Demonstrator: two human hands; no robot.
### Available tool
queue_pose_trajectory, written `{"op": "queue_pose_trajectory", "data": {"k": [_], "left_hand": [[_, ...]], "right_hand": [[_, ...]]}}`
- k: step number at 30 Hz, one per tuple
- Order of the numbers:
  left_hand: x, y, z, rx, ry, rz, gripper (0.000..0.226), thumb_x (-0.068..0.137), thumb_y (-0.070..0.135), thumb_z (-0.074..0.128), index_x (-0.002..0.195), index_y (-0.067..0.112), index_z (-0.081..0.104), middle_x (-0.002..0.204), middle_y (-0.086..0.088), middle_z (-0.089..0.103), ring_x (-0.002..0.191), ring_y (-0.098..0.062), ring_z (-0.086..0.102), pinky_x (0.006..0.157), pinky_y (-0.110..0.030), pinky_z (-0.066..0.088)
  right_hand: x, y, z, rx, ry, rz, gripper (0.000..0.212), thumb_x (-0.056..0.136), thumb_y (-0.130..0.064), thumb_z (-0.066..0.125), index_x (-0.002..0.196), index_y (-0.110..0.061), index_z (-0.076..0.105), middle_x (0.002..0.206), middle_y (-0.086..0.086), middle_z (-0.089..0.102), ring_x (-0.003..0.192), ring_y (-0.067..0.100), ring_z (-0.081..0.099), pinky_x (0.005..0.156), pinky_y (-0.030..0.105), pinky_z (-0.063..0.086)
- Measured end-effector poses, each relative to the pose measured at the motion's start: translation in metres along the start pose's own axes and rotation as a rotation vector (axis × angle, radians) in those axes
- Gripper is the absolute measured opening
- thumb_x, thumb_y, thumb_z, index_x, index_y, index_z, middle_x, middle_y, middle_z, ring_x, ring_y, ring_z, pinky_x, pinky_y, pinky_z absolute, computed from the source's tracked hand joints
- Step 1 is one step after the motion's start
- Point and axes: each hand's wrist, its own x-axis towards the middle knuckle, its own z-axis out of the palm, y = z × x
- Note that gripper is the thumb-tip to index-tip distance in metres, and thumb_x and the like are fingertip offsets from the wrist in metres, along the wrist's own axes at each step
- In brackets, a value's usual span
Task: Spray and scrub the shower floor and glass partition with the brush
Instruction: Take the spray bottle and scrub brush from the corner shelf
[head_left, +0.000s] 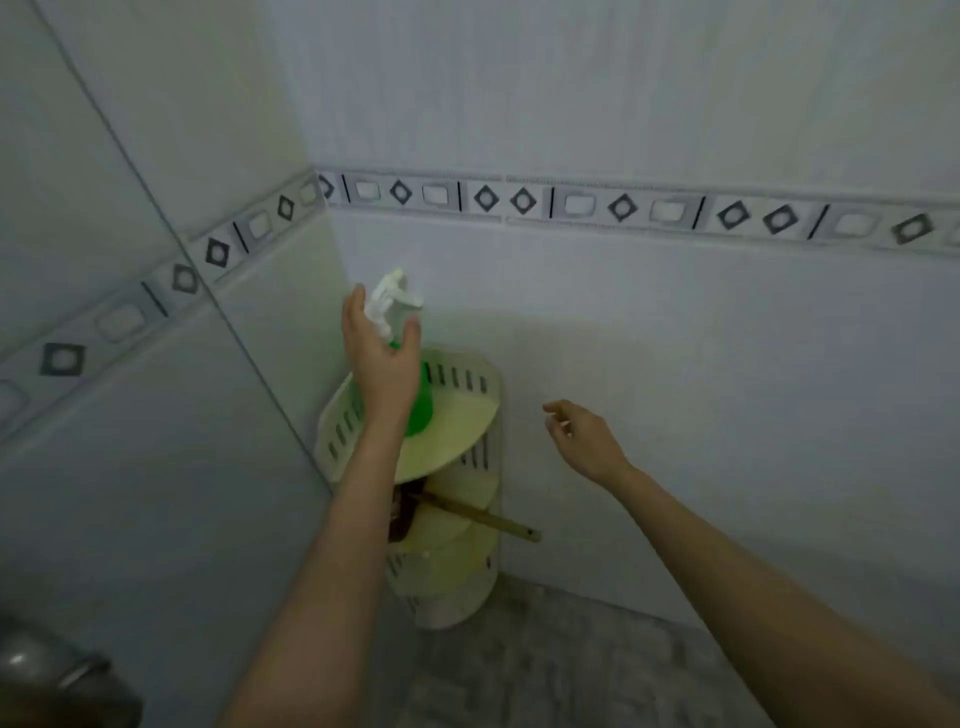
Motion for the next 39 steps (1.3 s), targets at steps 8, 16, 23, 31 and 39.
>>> {"op": "queue_pose_trajectory", "data": {"k": [8,16,23,31,39], "left_hand": [[0.054,-0.067,0.026,-0.145,0.113,-0.197,0.086,0.095,0.025,0.07,0.159,0.008,0.015,0.161,-0.015,0.035,0.139,-0.016,0.044,0.097,-0.003,0.039],[0.084,-0.104,0.034,-0.169,0.148,-0.163,0.027,0.092,0.025,0.071,0.105,0.001,0.073,0.087,-0.008,0.073,0.065,0.002,0.056,0.068,-0.015,0.046],[0.086,-0.098,0.034,-0.217,0.087,-0.147,0.015,0.093,0.026,0.071,0.082,0.035,0.068,0.06,0.012,0.056,0.054,-0.007,0.05,0.058,-0.023,0.045],[0.082,-0.088,0.037,-0.229,0.158,-0.175,0.024,0.092,0.022,0.074,0.1,0.0,0.076,0.054,0.016,0.055,0.05,-0.005,0.047,0.053,-0.02,0.041],[0.043,-0.065,0.038,-0.261,0.118,-0.211,0.03,0.093,0.025,0.073,0.111,0.001,0.073,0.091,-0.019,0.075,0.07,-0.009,0.06,0.063,-0.019,0.047]], "right_hand": [[0.034,0.077,0.136,-0.147,-0.545,0.326,0.067,0.096,-0.041,0.052,0.15,-0.014,0.024,0.152,0.013,0.032,0.137,0.027,0.035,0.113,0.036,0.031],[0.057,0.129,0.218,-0.445,-0.729,0.38,0.08,0.09,-0.046,0.057,0.153,-0.019,0.015,0.151,0.008,0.034,0.137,0.03,0.035,0.11,0.047,0.029],[0.072,0.128,0.231,-0.489,-0.786,0.358,0.047,0.09,-0.038,0.059,0.127,-0.011,0.051,0.121,0.009,0.057,0.109,0.027,0.055,0.095,0.035,0.041],[0.077,0.08,0.199,-0.417,-0.683,0.231,0.035,0.086,-0.048,0.053,0.078,-0.015,0.056,0.073,0.0,0.055,0.069,0.02,0.057,0.058,0.026,0.043],[0.011,0.088,0.134,-0.464,-0.587,0.289,0.044,0.086,-0.056,0.052,0.086,-0.013,0.062,0.076,0.001,0.058,0.072,0.021,0.061,0.058,0.026,0.045]]}}
